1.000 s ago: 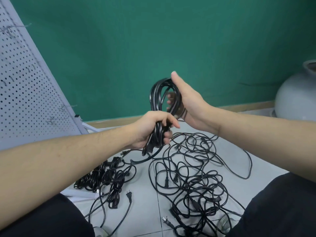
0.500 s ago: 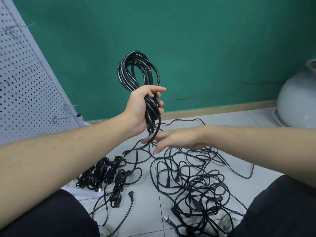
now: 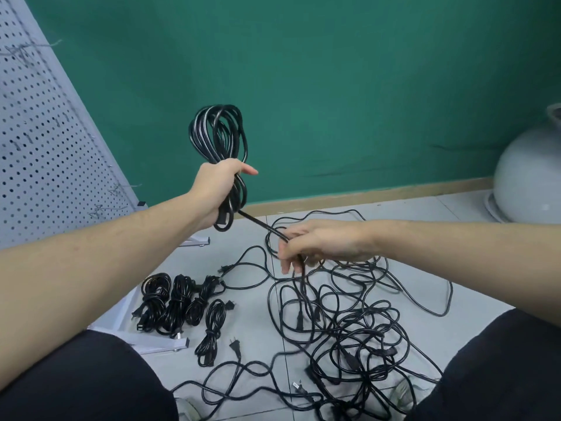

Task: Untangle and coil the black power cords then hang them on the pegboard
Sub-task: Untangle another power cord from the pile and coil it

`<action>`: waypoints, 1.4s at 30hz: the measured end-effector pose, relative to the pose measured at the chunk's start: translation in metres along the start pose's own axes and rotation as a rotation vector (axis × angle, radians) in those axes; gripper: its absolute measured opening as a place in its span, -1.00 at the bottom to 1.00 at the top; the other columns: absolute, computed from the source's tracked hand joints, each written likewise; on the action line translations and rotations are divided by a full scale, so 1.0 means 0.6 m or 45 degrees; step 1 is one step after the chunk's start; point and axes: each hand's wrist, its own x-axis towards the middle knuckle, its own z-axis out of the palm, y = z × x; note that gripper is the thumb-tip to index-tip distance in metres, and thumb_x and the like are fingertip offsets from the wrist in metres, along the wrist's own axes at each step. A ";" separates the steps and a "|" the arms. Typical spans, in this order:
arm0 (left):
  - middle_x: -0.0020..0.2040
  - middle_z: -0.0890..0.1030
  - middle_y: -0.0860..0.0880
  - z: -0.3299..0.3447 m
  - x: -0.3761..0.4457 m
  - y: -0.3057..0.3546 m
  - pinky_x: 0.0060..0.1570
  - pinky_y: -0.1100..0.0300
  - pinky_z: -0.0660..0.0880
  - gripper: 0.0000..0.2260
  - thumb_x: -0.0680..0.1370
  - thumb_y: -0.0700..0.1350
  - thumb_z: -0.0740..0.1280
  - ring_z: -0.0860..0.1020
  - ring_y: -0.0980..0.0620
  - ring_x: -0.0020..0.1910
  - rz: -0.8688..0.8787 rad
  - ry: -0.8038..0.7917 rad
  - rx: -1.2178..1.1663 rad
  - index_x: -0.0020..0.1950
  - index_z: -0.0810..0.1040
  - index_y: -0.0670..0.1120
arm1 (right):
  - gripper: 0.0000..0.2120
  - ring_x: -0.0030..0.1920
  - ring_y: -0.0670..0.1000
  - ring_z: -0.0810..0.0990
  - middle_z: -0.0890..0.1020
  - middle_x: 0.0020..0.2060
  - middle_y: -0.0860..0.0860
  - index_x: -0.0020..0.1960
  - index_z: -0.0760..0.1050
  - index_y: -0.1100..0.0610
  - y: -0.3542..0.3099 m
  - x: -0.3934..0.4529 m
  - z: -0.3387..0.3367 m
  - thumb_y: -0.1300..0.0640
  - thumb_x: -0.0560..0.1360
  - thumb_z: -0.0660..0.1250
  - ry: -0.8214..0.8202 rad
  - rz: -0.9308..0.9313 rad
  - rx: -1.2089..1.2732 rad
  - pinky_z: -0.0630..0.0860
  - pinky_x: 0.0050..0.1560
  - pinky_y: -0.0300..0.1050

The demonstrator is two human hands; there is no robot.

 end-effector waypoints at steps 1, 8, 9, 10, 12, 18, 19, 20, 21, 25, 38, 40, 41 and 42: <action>-0.18 0.43 -0.09 -0.001 0.001 -0.002 -0.39 0.20 0.38 -0.65 0.32 -0.06 0.43 0.39 -0.08 -0.33 -0.015 -0.027 0.049 0.07 0.69 -0.14 | -0.90 0.03 0.00 0.66 0.72 -0.04 0.01 -0.09 0.45 0.04 0.002 -0.003 -0.005 0.06 0.54 0.35 -0.002 0.000 -0.034 0.44 0.09 -0.01; 0.08 0.67 -0.25 -0.002 -0.010 -0.016 0.02 -0.02 0.55 -0.69 0.50 0.06 0.37 0.64 -0.24 -0.03 0.021 -0.289 0.497 0.19 0.71 0.03 | -0.86 -0.37 0.02 0.43 0.42 -0.35 0.01 0.04 0.48 0.13 -0.005 -0.015 -0.026 0.27 0.67 0.16 0.075 -0.104 0.281 0.52 -0.15 -0.03; -0.18 0.66 -0.16 -0.002 -0.011 -0.021 -0.17 0.07 0.56 -0.61 0.43 0.14 0.42 0.62 -0.14 -0.25 -0.032 -0.319 0.498 0.18 0.70 0.00 | -0.82 -0.39 -0.03 0.37 0.43 -0.34 -0.01 0.09 0.55 0.13 -0.008 -0.014 -0.028 0.26 0.68 0.17 0.157 -0.137 0.275 0.45 -0.26 -0.14; -0.36 0.58 -0.07 -0.001 -0.009 -0.026 -0.32 0.17 0.46 -0.58 0.39 0.18 0.45 0.53 -0.04 -0.43 -0.069 -0.344 0.493 0.14 0.70 -0.03 | -0.79 -0.40 -0.05 0.36 0.46 -0.33 -0.03 0.10 0.59 0.12 -0.009 -0.012 -0.032 0.22 0.68 0.18 0.269 -0.175 0.247 0.39 -0.33 -0.19; -0.45 0.48 -0.01 0.005 -0.007 -0.031 -0.45 0.24 0.35 -0.66 0.45 0.18 0.46 0.41 0.03 -0.56 -0.074 -0.392 0.493 -0.01 0.70 -0.06 | -0.79 -0.42 -0.06 0.39 0.53 -0.32 0.00 0.07 0.65 0.10 -0.015 -0.012 -0.035 0.16 0.68 0.23 0.505 -0.250 0.129 0.39 -0.42 -0.20; 0.04 0.63 -0.06 0.032 -0.044 -0.020 -0.23 0.13 0.46 -0.33 0.51 0.53 0.05 0.54 -0.02 -0.20 0.009 -0.557 0.595 -0.13 0.78 0.10 | -0.58 -0.45 0.10 0.59 0.56 -0.49 0.19 -0.29 0.46 0.19 -0.021 -0.017 -0.055 -0.10 0.49 0.49 1.005 -0.257 -0.092 0.56 -0.27 -0.09; 0.10 0.61 -0.07 0.035 -0.047 -0.018 -0.12 0.10 0.48 -0.29 0.48 0.56 0.00 0.55 -0.01 -0.11 0.027 -0.568 0.615 -0.14 0.77 0.12 | -0.52 -0.48 0.06 0.56 0.56 -0.52 0.18 -0.32 0.42 0.19 -0.019 -0.016 -0.059 -0.17 0.45 0.51 1.074 -0.215 -0.163 0.52 -0.28 -0.12; 0.10 0.61 -0.06 0.036 -0.050 -0.015 -0.09 0.10 0.48 -0.29 0.47 0.57 0.01 0.55 0.01 -0.10 0.044 -0.585 0.621 -0.15 0.77 0.12 | -0.48 -0.52 0.01 0.48 0.52 -0.54 0.16 -0.34 0.39 0.17 -0.017 -0.015 -0.064 -0.21 0.42 0.51 1.131 -0.184 -0.222 0.45 -0.30 -0.12; 0.07 0.62 -0.05 0.037 -0.053 -0.012 -0.14 0.14 0.48 -0.36 0.47 0.55 0.09 0.56 0.04 -0.15 0.062 -0.617 0.614 -0.15 0.77 0.12 | -0.47 -0.53 -0.02 0.38 0.47 -0.55 0.11 -0.34 0.36 0.16 -0.014 -0.013 -0.069 -0.22 0.41 0.52 1.177 -0.177 -0.248 0.37 -0.34 -0.10; -0.15 0.68 -0.01 0.035 -0.046 -0.018 -0.42 0.26 0.39 -0.70 0.40 0.19 0.51 0.49 0.08 -0.41 0.079 -0.747 0.696 -0.12 0.75 -0.04 | -0.68 -0.38 -0.11 0.35 0.48 -0.37 -0.04 -0.22 0.49 0.11 -0.022 -0.010 -0.081 -0.05 0.43 0.56 1.120 -0.301 -0.027 0.32 -0.33 -0.26; 0.13 0.64 -0.36 0.054 -0.085 -0.014 -0.10 -0.06 0.35 -0.71 0.22 0.08 0.45 0.46 -0.15 -0.11 0.027 -0.939 0.268 -0.20 0.72 -0.07 | -0.63 0.07 0.02 0.69 0.67 0.10 0.02 0.23 0.47 -0.15 -0.028 -0.002 -0.075 0.02 0.49 0.52 1.073 -0.515 0.506 0.61 0.16 0.03; 0.19 0.63 -0.35 0.057 -0.089 -0.014 -0.07 -0.10 0.34 -0.72 0.18 0.09 0.45 0.45 -0.18 -0.07 0.066 -0.933 0.258 -0.25 0.71 -0.06 | -0.44 0.03 0.12 0.73 0.70 0.01 0.03 0.36 0.34 -0.11 -0.031 -0.003 -0.073 -0.04 0.46 0.53 1.049 -0.403 0.614 0.65 0.11 0.14; 0.16 0.67 -0.30 0.059 -0.092 -0.013 -0.09 -0.10 0.37 -0.72 0.16 0.09 0.44 0.48 -0.17 -0.09 0.095 -0.932 0.252 -0.27 0.71 -0.06 | -0.39 0.00 0.14 0.73 0.72 -0.08 0.01 0.40 0.33 -0.05 -0.032 -0.002 -0.072 -0.04 0.46 0.53 1.026 -0.389 0.678 0.65 0.11 0.18; 0.09 0.71 -0.22 0.059 -0.095 -0.013 -0.12 -0.06 0.42 -0.71 0.13 0.09 0.42 0.52 -0.15 -0.12 0.122 -0.937 0.241 -0.29 0.69 -0.07 | -0.39 -0.05 0.12 0.74 0.73 -0.16 -0.03 0.41 0.34 0.02 -0.034 -0.003 -0.071 -0.03 0.46 0.53 1.004 -0.397 0.728 0.65 0.11 0.19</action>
